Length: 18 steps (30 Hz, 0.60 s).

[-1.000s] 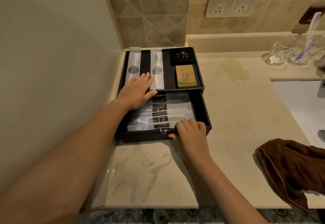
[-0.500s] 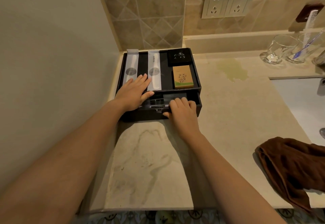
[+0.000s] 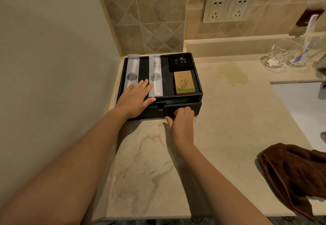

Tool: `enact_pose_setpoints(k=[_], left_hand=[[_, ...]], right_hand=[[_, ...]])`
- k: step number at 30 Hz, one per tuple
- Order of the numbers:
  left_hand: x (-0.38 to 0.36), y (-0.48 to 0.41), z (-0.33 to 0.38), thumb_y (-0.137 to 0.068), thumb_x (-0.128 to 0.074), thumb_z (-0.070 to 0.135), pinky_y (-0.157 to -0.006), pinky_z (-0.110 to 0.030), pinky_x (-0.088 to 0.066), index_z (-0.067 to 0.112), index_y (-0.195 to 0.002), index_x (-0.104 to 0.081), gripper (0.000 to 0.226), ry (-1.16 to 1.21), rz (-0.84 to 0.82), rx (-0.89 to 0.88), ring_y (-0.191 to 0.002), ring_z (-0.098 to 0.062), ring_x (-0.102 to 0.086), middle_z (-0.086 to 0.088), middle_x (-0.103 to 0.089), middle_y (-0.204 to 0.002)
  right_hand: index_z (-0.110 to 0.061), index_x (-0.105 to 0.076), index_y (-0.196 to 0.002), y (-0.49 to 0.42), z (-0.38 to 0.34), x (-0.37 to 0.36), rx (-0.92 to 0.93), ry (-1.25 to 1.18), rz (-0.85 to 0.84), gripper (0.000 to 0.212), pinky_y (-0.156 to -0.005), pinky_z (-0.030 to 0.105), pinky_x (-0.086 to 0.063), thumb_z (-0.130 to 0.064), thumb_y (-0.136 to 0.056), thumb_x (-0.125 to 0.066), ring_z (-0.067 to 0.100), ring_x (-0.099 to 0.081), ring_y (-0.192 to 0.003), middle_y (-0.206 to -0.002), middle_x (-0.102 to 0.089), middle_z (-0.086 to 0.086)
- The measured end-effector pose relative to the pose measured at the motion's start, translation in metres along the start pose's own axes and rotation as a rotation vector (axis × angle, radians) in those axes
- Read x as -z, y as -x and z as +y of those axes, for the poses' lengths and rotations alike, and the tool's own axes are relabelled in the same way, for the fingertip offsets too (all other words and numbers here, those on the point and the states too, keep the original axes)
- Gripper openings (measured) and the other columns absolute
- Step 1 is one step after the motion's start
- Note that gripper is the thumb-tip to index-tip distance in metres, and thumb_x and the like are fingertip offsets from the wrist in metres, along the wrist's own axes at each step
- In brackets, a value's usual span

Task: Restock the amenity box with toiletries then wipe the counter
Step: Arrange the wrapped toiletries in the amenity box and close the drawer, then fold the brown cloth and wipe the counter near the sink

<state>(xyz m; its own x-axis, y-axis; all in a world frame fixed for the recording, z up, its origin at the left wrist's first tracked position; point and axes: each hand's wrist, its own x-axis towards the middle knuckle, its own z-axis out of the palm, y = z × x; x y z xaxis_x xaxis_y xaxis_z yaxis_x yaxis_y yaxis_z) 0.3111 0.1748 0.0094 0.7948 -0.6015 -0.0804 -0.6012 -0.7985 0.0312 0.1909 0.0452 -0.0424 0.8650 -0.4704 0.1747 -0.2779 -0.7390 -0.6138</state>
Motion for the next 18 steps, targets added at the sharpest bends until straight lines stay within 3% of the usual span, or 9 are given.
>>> enact_pose_setpoints(k=[6,13,18], left_hand=[[0.0,0.001,0.0,-0.096,-0.024,0.05,-0.118,-0.038,-0.004,0.02,-0.15,-0.009,0.064,-0.002,-0.021,0.006,-0.147,-0.019,-0.003,-0.003,-0.006,-0.16],[0.004,0.002,0.002,-0.097,-0.023,0.049,-0.117,-0.036,-0.003,0.019,-0.15,-0.007,0.063,-0.025,-0.053,0.006,-0.147,-0.019,0.001,-0.004,-0.004,-0.16],[0.01,0.011,0.016,-0.098,-0.022,0.046,-0.119,-0.038,-0.005,0.014,-0.15,-0.009,0.062,-0.097,-0.043,0.073,-0.147,-0.023,-0.002,-0.007,-0.009,-0.16]], right_hand=[[-0.009,-0.051,-0.101,-0.023,-0.003,-0.003,0.013,0.091,-0.017,0.021,-0.083,0.032,-0.047,-0.023,-0.089,-0.06,0.023,-0.046,-0.098,-0.108,-0.052,0.01],[-0.008,-0.053,-0.104,-0.021,0.012,0.014,0.174,0.135,-0.112,0.021,-0.073,0.029,-0.04,-0.006,-0.084,-0.058,0.025,-0.049,-0.097,-0.108,-0.054,0.011],[-0.006,-0.053,-0.112,-0.023,0.028,0.049,0.269,0.201,-0.193,0.024,-0.086,0.034,-0.042,-0.012,-0.089,-0.051,0.028,-0.051,-0.101,-0.111,-0.056,0.012]])
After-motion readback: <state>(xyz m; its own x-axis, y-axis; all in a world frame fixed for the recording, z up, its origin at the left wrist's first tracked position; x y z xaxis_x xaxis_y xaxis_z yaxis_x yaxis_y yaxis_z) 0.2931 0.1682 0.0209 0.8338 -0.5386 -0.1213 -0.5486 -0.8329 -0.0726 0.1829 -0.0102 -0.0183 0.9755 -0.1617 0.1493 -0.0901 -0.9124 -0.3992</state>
